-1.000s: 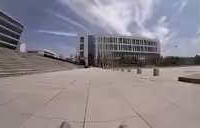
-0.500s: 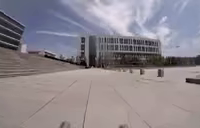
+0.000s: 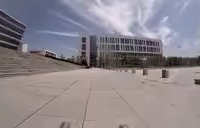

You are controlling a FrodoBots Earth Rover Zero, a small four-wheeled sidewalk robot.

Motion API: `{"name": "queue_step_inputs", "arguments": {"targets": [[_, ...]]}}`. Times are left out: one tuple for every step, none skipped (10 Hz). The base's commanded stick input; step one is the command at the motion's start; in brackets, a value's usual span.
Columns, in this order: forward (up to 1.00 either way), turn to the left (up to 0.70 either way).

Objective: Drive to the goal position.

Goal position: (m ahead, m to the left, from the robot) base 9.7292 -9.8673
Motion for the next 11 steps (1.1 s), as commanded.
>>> {"name": "queue_step_inputs", "arguments": {"targets": [[0.70,0.00],[0.70,0.00],[0.70,0.00],[0.70,0.00],[0.70,0.00],[0.70,0.00],[0.70,0.00],[0.70,0.00],[0.70,0.00],[0.70,0.00],[0.70,0.00]]}}
